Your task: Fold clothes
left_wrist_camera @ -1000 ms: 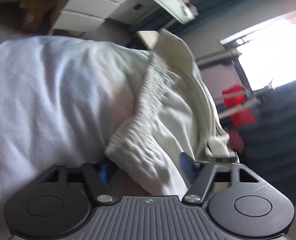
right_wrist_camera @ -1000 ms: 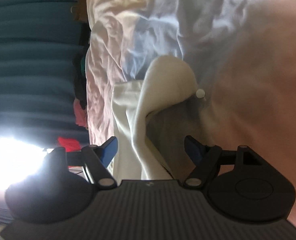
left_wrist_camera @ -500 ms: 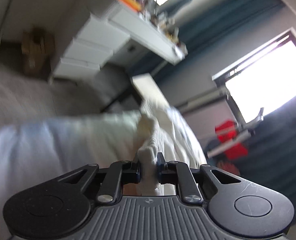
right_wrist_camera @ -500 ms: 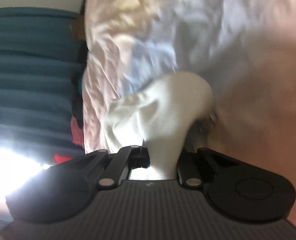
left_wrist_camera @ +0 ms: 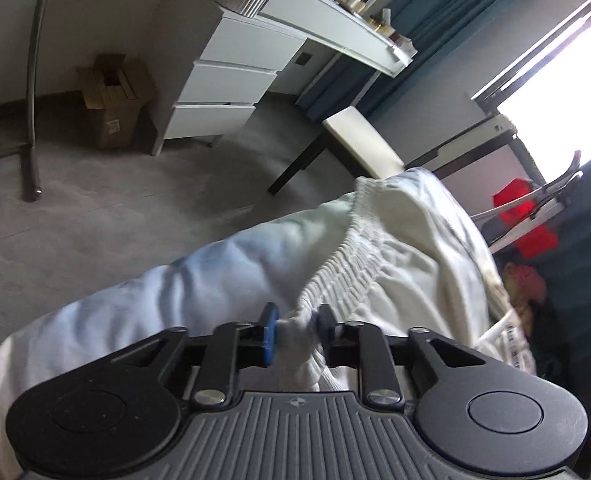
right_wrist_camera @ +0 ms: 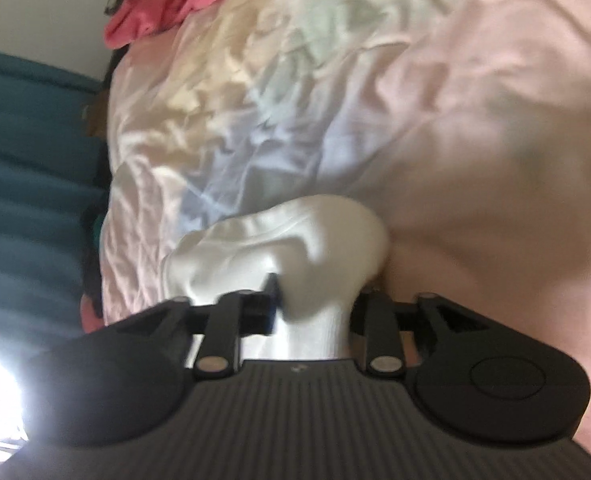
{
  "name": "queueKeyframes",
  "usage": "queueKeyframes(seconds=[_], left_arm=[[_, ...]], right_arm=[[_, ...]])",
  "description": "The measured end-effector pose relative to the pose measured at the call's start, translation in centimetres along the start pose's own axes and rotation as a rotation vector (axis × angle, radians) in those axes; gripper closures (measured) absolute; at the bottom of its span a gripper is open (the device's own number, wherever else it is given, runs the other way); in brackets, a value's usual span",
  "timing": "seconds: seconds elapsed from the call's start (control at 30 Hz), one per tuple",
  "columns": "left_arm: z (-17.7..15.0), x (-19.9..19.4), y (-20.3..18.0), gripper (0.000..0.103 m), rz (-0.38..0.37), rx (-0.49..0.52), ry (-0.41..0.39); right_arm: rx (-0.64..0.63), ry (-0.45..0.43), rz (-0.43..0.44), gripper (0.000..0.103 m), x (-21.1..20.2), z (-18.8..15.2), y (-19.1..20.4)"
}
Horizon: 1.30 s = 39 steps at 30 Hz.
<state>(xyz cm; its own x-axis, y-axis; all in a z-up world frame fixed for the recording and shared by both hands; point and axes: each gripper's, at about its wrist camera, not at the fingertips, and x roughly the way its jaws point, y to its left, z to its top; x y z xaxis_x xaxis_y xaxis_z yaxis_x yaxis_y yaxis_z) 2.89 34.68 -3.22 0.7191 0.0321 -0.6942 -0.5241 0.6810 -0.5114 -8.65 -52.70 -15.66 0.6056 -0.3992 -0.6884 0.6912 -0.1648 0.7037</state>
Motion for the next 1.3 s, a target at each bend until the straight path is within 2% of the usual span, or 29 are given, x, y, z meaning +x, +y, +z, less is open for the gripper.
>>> queueKeyframes(seconds=[0.07, 0.13, 0.17, 0.2, 0.33, 0.37, 0.4, 0.47, 0.57, 0.63, 0.73, 0.87, 1.0, 1.07, 1.2, 1.3], left_arm=[[-0.4, -0.4, -0.5, 0.060, 0.025, 0.064, -0.014], [-1.2, -0.9, -1.7, 0.030, 0.020, 0.133, -0.027], [-1.6, -1.2, -2.3, 0.025, 0.018, 0.168, -0.034], [-2.0, -1.5, -2.8, 0.023, 0.016, 0.203, -0.041], [-3.6, -2.6, -5.1, 0.020, 0.008, 0.342, -0.067], [-3.9, -2.9, -5.7, 0.020, 0.005, 0.377, -0.074], [-4.3, -3.2, -6.3, 0.019, 0.003, 0.412, -0.081], [-5.6, -3.1, -7.7, 0.018, -0.031, 0.450, -0.073], [-7.6, -2.8, -9.9, 0.018, -0.091, 0.500, -0.056], [-9.0, -2.4, -11.3, 0.018, -0.122, 0.531, -0.046], [-11.0, -1.7, -13.6, 0.018, -0.137, 0.590, -0.044], [-13.5, -1.8, -16.2, 0.017, -0.159, 0.664, -0.078], [-15.8, -1.6, -18.4, 0.015, -0.183, 0.714, -0.099], [-16.9, -1.5, -19.4, 0.015, -0.196, 0.727, -0.103], [-18.7, -1.4, -21.4, 0.015, -0.229, 0.746, -0.107], [-19.9, -1.6, -23.1, 0.013, -0.258, 0.765, -0.122]], right_arm=[[-0.049, -0.021, -0.016, 0.071, -0.4, 0.0, 0.8], [-0.112, -0.052, -0.034, 0.067, -1.1, -0.1, 1.6], [-0.150, -0.070, -0.043, 0.065, -1.3, -0.2, 2.2], [-0.191, -0.088, -0.053, 0.057, -1.5, -0.3, 2.8], [-0.347, -0.146, -0.051, 0.032, -2.2, -1.2, 5.0], [-0.370, -0.144, -0.062, 0.020, -2.1, -1.3, 5.3], [-0.388, -0.138, -0.080, 0.017, -1.8, -1.5, 5.5], [-0.352, -0.106, -0.108, 0.018, -1.3, -1.4, 4.8], [-0.182, -0.035, -0.157, 0.018, -0.6, -1.0, 2.0], [-0.119, -0.047, -0.171, 0.018, -1.0, -1.6, 0.7], [-0.232, -0.197, -0.223, 0.017, -3.0, -3.7, 2.4], [-0.431, -0.347, -0.229, 0.018, -4.8, -6.1, 5.3], [-0.555, -0.336, -0.093, 0.018, -6.5, -7.7, 7.1], [-0.623, -0.290, 0.009, 0.018, -7.1, -9.1, 7.6], [-0.743, -0.113, 0.253, 0.018, -7.7, -11.8, 8.8], [-0.863, -0.072, 0.356, 0.018, -8.6, -14.2, 10.0]])
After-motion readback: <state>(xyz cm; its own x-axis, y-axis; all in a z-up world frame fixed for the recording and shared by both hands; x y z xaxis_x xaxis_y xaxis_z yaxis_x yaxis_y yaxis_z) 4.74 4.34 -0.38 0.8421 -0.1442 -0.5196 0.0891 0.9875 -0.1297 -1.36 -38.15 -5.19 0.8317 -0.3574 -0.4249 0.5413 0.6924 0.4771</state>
